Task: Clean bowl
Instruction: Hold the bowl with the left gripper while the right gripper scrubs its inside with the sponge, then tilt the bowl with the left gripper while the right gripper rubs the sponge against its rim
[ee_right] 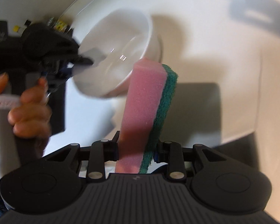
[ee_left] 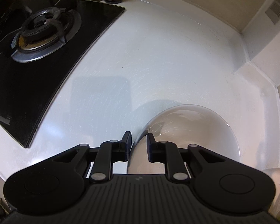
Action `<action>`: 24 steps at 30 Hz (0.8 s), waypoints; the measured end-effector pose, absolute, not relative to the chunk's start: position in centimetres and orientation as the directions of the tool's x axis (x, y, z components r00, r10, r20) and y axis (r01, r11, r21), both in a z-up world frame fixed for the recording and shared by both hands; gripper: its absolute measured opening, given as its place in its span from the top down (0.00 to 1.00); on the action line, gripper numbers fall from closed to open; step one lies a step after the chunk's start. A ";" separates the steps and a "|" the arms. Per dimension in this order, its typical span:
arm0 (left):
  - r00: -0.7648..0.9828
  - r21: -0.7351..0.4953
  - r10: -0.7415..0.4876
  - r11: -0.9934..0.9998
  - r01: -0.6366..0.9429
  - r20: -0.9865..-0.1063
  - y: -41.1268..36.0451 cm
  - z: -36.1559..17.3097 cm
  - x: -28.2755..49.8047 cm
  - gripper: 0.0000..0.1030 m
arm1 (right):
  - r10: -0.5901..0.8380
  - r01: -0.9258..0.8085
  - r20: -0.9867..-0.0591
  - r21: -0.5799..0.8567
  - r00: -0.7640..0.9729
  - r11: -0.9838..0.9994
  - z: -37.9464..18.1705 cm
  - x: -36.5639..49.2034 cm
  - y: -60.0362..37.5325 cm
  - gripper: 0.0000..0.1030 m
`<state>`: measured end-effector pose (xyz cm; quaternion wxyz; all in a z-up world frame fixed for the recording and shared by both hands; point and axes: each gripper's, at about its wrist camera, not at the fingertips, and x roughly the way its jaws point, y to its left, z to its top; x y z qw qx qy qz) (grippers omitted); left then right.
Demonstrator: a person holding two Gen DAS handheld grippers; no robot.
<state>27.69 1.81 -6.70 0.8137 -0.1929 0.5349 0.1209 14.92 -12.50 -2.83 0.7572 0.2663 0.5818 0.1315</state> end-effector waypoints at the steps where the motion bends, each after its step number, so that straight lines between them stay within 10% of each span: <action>1: 0.396 -0.195 -0.017 0.889 -0.415 -0.918 2.0 -6.7 27.7 0.82 | 0.518 0.097 -0.809 0.560 0.276 0.823 -2.9 14.9 -12.1 0.73; 10: 0.249 -0.291 -0.197 0.849 -0.440 -0.948 4.6 -8.4 29.2 0.91 | 0.549 0.010 -0.804 0.566 0.228 0.824 -3.5 16.0 -12.0 0.73; 24: 0.063 -0.147 -0.166 0.959 0.241 -0.984 -1.4 -7.3 38.5 0.91 | 0.405 -0.052 -0.891 0.403 0.206 0.914 -2.2 27.9 -19.9 0.73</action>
